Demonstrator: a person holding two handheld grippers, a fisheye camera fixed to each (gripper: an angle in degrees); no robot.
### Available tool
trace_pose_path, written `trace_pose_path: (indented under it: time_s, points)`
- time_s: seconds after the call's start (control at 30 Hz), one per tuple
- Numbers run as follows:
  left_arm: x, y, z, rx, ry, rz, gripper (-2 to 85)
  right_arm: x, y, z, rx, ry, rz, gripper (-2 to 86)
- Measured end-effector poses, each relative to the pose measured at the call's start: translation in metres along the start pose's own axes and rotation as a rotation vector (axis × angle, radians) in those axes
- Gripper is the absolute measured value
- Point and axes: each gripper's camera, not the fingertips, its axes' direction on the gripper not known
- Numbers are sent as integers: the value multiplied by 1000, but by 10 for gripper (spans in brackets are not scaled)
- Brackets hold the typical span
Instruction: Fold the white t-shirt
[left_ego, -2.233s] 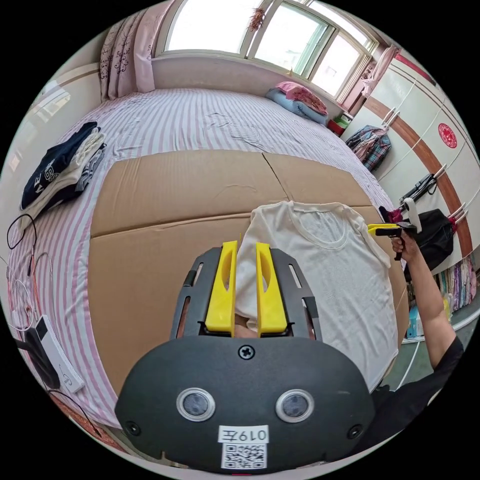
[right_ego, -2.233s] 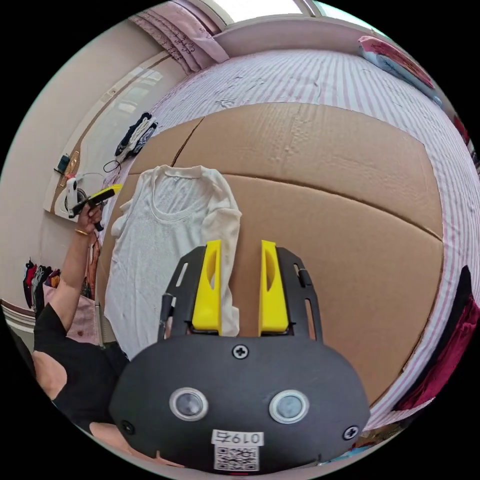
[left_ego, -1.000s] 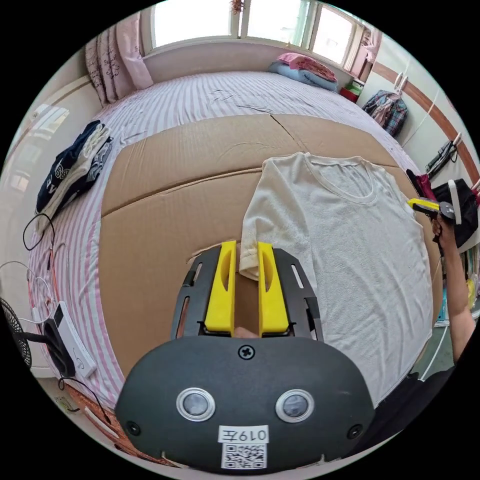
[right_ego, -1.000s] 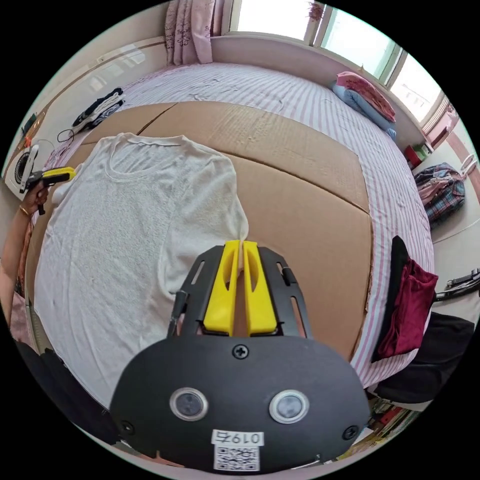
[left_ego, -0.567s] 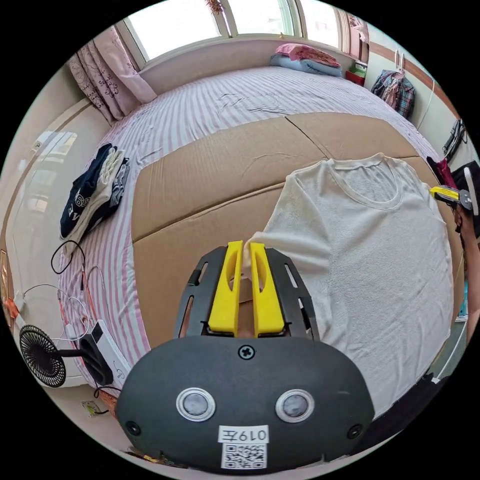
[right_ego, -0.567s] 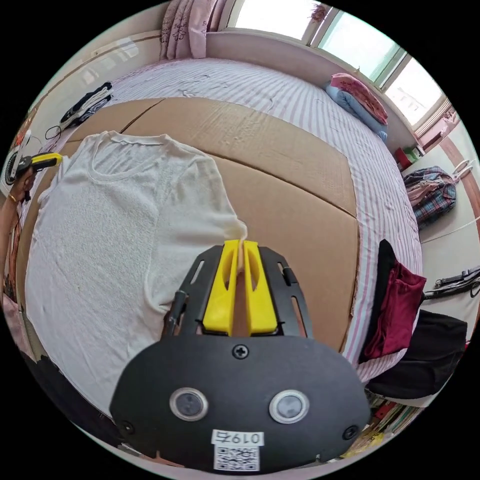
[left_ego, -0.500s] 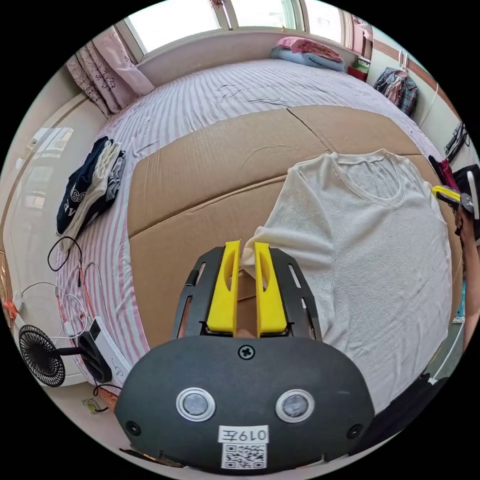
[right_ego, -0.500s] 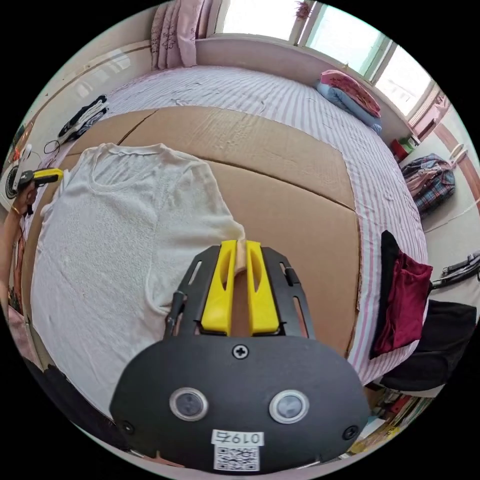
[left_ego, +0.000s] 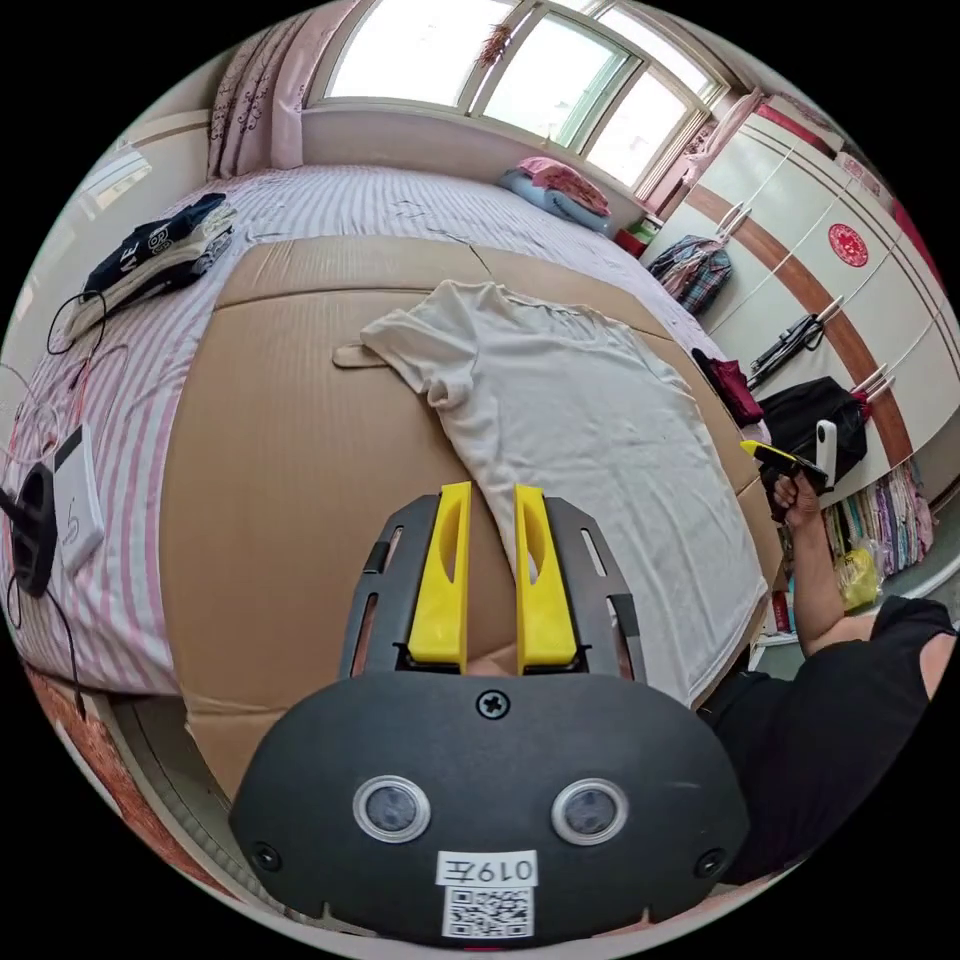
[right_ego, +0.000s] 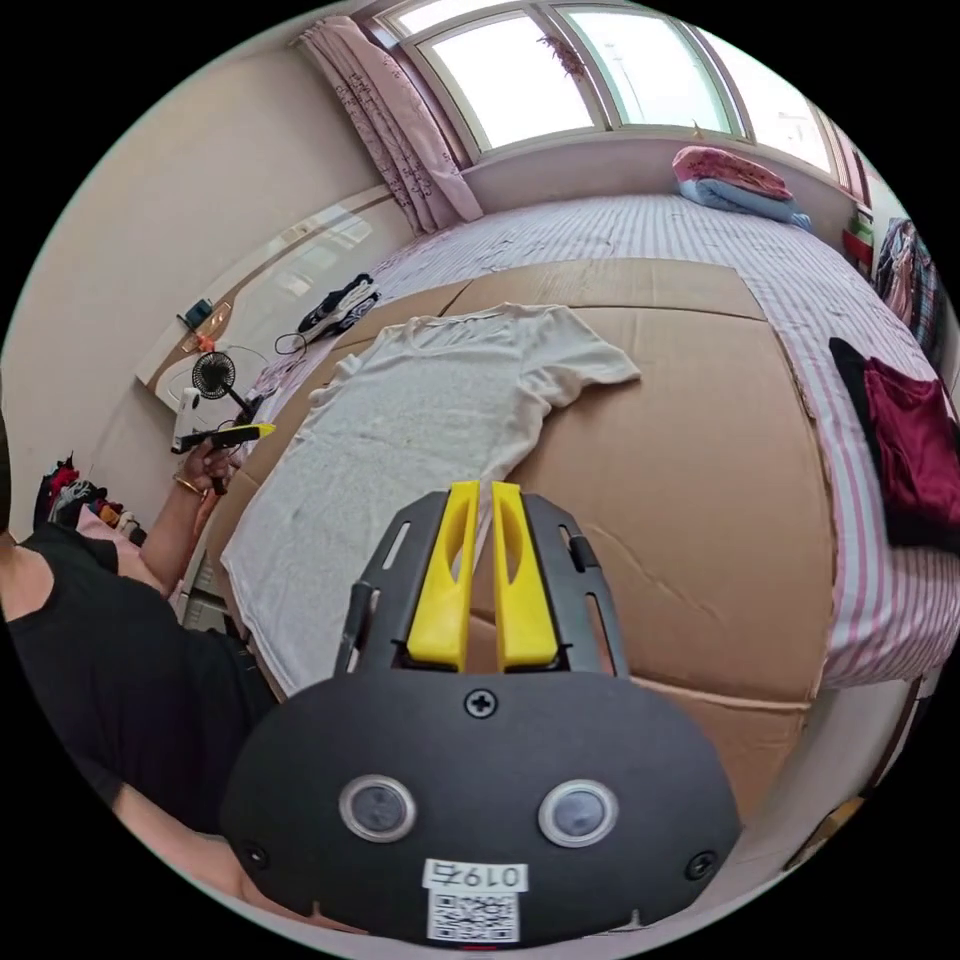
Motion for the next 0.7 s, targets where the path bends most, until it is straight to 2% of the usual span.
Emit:
trace_pose_path:
  time_s: [0.1, 0.23, 0.43, 0.53, 0.7]
  points:
    - [5, 46, 1, -14, -41, -81, 55, 7, 34, -9, 5, -12, 72, 87]
    - [2, 100, -10, 22, 47, -163, 56, 10, 67, -17, -27, -41, 98, 98]
    - [3, 154, -2, -98, 52, -149, 54, 25, 113, -24, -131, 17, 93, 77]
    - [5, 175, 1, -109, 68, -141, 48, 32, 131, -28, -142, 1, 96, 66]
    - [6, 194, 8, -109, 23, -128, 22, 40, 149, -31, -153, 37, 84, 0]
